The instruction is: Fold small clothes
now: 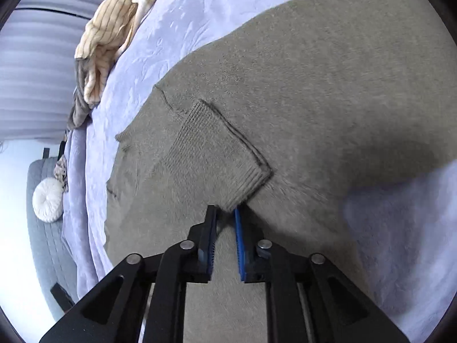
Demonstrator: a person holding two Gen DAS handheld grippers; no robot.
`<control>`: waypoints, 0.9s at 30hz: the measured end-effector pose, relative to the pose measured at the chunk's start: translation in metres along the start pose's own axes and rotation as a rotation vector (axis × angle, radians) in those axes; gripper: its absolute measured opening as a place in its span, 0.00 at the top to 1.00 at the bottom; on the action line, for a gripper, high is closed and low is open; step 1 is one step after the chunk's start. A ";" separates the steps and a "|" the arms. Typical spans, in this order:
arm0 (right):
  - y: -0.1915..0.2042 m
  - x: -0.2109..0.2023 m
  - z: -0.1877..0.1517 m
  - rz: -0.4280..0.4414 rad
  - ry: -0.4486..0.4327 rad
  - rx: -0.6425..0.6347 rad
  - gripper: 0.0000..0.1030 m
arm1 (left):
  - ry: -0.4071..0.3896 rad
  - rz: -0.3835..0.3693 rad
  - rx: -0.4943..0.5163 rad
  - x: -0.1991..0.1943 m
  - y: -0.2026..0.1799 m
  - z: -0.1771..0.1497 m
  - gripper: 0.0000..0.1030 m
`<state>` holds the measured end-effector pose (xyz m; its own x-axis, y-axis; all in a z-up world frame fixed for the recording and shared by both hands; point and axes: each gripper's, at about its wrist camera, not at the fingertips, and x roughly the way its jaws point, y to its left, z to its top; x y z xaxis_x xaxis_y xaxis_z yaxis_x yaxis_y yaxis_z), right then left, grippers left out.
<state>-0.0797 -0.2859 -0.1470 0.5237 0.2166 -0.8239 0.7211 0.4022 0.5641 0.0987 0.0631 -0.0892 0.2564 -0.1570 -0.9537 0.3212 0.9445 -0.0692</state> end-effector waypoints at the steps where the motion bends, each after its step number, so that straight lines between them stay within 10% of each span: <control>1: -0.003 -0.008 -0.006 -0.007 0.003 -0.032 0.66 | 0.005 0.002 0.007 -0.001 -0.004 -0.002 0.98; 3: -0.003 -0.018 -0.014 -0.019 0.010 -0.076 0.47 | 0.027 -0.001 0.019 -0.001 -0.015 -0.006 0.78; 4: -0.002 -0.021 -0.016 -0.020 0.017 -0.085 0.46 | 0.039 0.002 0.022 -0.001 -0.019 -0.008 0.13; 5: -0.005 -0.025 -0.019 -0.023 0.025 -0.088 0.46 | 0.056 0.026 0.023 0.000 -0.024 -0.010 0.03; 13: -0.064 -0.075 -0.027 -0.043 -0.019 -0.022 0.41 | 0.031 0.045 0.135 0.000 -0.077 -0.022 0.01; 19: -0.155 -0.140 0.006 -0.084 -0.221 0.245 0.41 | 0.151 -0.040 0.145 0.025 -0.106 -0.026 0.01; 27: -0.245 -0.180 0.040 0.011 -0.425 0.562 0.46 | 0.100 -0.068 0.228 0.030 -0.162 -0.033 0.01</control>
<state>-0.3326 -0.4595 -0.1351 0.5817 -0.1946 -0.7898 0.7798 -0.1430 0.6095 0.0240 -0.0846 -0.1165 0.1396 -0.1776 -0.9741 0.5345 0.8417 -0.0768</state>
